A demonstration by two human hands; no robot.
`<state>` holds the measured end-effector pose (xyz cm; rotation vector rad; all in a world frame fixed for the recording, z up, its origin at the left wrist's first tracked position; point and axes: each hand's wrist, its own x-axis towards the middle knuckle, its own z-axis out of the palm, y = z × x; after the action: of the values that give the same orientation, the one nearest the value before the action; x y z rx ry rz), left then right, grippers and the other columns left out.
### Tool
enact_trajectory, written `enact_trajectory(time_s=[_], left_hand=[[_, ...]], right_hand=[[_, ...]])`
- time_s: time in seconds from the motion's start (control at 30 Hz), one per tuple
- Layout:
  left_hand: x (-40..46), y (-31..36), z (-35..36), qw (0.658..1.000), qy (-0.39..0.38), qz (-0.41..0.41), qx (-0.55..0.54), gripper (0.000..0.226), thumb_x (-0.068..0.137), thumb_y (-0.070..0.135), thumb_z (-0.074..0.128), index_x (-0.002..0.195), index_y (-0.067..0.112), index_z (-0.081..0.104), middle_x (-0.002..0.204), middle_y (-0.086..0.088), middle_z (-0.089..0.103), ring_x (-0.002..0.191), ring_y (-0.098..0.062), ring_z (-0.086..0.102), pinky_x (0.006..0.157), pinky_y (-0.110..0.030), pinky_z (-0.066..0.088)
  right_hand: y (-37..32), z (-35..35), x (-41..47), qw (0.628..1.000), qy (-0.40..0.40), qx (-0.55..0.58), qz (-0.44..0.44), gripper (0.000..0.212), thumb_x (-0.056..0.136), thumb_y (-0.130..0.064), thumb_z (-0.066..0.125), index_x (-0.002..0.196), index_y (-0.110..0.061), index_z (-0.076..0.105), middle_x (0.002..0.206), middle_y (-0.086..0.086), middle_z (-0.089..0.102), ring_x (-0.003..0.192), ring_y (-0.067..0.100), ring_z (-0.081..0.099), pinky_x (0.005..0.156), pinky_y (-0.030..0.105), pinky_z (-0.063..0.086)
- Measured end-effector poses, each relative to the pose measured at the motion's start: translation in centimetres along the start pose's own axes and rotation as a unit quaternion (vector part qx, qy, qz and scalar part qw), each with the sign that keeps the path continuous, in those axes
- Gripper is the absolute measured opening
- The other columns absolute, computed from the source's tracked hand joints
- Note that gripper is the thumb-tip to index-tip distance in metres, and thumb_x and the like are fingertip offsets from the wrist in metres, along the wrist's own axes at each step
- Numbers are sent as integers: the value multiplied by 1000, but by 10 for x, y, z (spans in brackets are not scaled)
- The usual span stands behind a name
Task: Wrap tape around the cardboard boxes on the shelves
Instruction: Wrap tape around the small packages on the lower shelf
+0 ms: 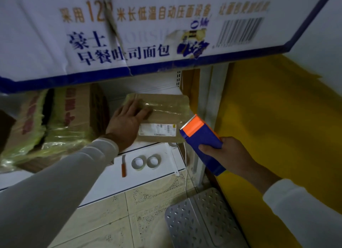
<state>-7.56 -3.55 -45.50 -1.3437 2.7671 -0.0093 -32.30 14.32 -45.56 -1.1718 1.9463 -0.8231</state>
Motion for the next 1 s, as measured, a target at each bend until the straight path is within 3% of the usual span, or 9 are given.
enact_trajectory(time_s=[0.17, 0.27, 0.37, 0.5, 0.63, 0.7, 0.77, 0.87, 1.0], left_hand=[[8, 42, -7, 990, 96, 0, -101, 65, 92, 34, 52, 147, 13, 26, 156, -10, 23, 145, -27, 19, 118, -46, 15], [17, 64, 1, 987, 86, 71, -116, 66, 96, 41, 49, 151, 23, 18, 158, -3, 19, 146, -24, 15, 117, -42, 12], [27, 58, 14, 993, 59, 95, -46, 75, 93, 17, 56, 152, 31, 13, 160, 0, 14, 146, -23, 13, 117, -40, 11], [25, 34, 13, 972, 87, 201, -87, 64, 83, -7, 58, 141, 15, 44, 148, -14, 40, 135, -36, 39, 113, -48, 24], [20, 7, 9, 964, 123, 203, -116, 32, 90, 16, 48, 118, 9, 65, 136, -15, 54, 129, -36, 46, 107, -58, 34], [13, 10, 4, 973, 92, 147, -152, 44, 89, 35, 37, 116, 12, 63, 136, -12, 54, 129, -32, 47, 107, -54, 36], [5, 18, 6, 971, 76, 114, -197, 48, 92, 43, 42, 129, 15, 52, 140, -10, 49, 129, -30, 46, 108, -41, 35], [5, 21, 14, 968, 71, 132, -202, 54, 94, 31, 57, 143, 13, 41, 150, -7, 38, 140, -25, 31, 112, -29, 21], [6, 13, 15, 966, 57, 145, -204, 52, 96, 19, 55, 145, 14, 38, 154, -4, 32, 142, -20, 27, 115, -23, 16]], right_hand=[[-2, -13, -4, 1000, -7, -17, -17, 31, 82, -37, 74, 63, -21, 57, 46, -9, 56, 39, 2, 50, 42, 13, 34], [-1, -22, -8, 1000, -7, -23, -15, 31, 82, -39, 73, 64, -19, 59, 47, -8, 56, 41, 2, 50, 44, 14, 34], [1, -31, -14, 999, -14, -25, -17, 26, 84, -36, 72, 67, -20, 60, 48, -14, 59, 44, 1, 54, 44, 12, 35], [7, -40, -20, 999, -7, -35, -14, 27, 83, -36, 73, 68, -17, 61, 49, -11, 59, 45, 1, 55, 44, 11, 36], [9, -37, -22, 1000, -5, -18, -8, 28, 82, -36, 74, 66, -18, 61, 50, -9, 60, 44, 2, 54, 43, 11, 36], [9, -32, -23, 1000, -17, -9, -7, 28, 82, -36, 74, 64, -19, 60, 49, -9, 59, 43, 1, 53, 44, 12, 35], [5, -25, -23, 1000, -29, -3, -7, 27, 82, -36, 74, 66, -19, 61, 50, -9, 60, 44, 1, 53, 46, 13, 36], [-3, -19, -23, 999, -50, 9, -15, 26, 84, -30, 73, 64, -23, 58, 48, -13, 60, 43, -1, 53, 44, 10, 35], [-11, -19, -25, 995, -91, 13, -29, 31, 85, -22, 73, 62, -25, 53, 47, -16, 58, 42, -2, 53, 44, 8, 35]])
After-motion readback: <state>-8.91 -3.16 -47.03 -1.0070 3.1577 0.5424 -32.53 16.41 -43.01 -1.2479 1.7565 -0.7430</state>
